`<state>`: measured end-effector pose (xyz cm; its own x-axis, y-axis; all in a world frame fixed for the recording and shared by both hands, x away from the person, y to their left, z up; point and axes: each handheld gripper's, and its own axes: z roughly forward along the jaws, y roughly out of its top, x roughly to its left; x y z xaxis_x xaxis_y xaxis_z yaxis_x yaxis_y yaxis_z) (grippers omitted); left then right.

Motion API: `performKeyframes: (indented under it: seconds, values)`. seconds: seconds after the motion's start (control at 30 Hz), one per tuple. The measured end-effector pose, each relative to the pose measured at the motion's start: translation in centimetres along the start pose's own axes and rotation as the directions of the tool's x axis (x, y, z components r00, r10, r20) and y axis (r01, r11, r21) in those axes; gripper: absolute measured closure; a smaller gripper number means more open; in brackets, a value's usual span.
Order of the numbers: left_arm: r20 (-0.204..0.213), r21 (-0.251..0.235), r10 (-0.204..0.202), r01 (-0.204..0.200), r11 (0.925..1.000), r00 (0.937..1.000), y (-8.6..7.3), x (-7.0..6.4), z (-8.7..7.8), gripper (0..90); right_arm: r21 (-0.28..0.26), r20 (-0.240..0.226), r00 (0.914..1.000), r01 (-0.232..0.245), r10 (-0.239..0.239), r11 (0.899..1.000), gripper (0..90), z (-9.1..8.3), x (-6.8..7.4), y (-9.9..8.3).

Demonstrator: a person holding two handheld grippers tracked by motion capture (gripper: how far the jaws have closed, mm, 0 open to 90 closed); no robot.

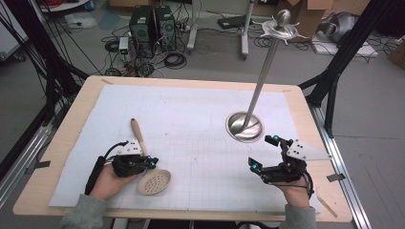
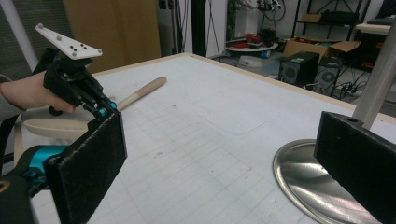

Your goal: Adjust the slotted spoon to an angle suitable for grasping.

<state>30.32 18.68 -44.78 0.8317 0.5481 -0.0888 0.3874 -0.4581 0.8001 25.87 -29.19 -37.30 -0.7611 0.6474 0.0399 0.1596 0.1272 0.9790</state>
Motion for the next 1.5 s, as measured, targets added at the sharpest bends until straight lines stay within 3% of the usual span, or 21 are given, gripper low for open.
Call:
performKeyframes:
  seconds: [0.33, 0.47, 0.67, 0.77, 0.97, 1.23, 1.4, 1.5]
  values:
    - [0.036, -0.001, 0.011, -0.011, 0.9999, 0.9993, -1.1, -0.8, -1.4, 89.7, -0.003, -0.008, 1.0000, 0.002, -0.002, 1.000, 1.5, 0.3, 0.0, 0.1]
    - [0.043, -0.011, -0.002, 0.002, 0.9999, 0.9991, -1.3, -0.7, -1.6, 89.7, 0.000, -0.014, 0.9999, 0.002, -0.002, 1.000, 1.4, 0.7, 0.1, 0.2]
    - [0.023, -0.124, -0.028, 0.031, 0.9919, 0.9993, -1.3, 0.1, -3.4, 89.7, 0.000, -0.019, 0.9998, 0.004, -0.004, 1.000, 1.4, 0.9, 0.1, 0.3]
    - [-0.003, -0.141, -0.047, 0.046, 0.9890, 0.9989, -1.7, 0.9, -4.4, 89.7, -0.001, -0.017, 0.9998, 0.004, -0.004, 1.000, 1.4, 0.8, 0.1, 0.3]
    - [-0.058, -0.142, -0.089, 0.080, 0.9866, 0.9943, -2.7, 2.4, -5.7, 89.7, -0.005, -0.018, 0.9998, 0.007, -0.007, 1.000, 1.4, 0.8, 0.1, 0.3]
    - [-0.103, -0.118, -0.132, 0.120, 0.9858, 0.9859, -3.3, 3.3, -5.5, 89.7, 0.000, -0.019, 0.9998, 0.004, -0.004, 1.000, 1.4, 0.8, 0.2, 0.3]
    - [-0.116, -0.083, -0.135, 0.125, 0.9886, 0.9841, -3.1, 3.5, -4.7, 89.7, 0.003, -0.017, 0.9998, 0.004, -0.004, 1.000, 1.4, 0.6, 0.2, 0.2]
    - [-0.111, -0.070, -0.121, 0.114, 0.9910, 0.9864, -2.7, 3.5, -4.2, 89.7, 0.007, -0.015, 0.9999, 0.003, -0.003, 1.000, 1.5, 0.5, 0.2, 0.1]
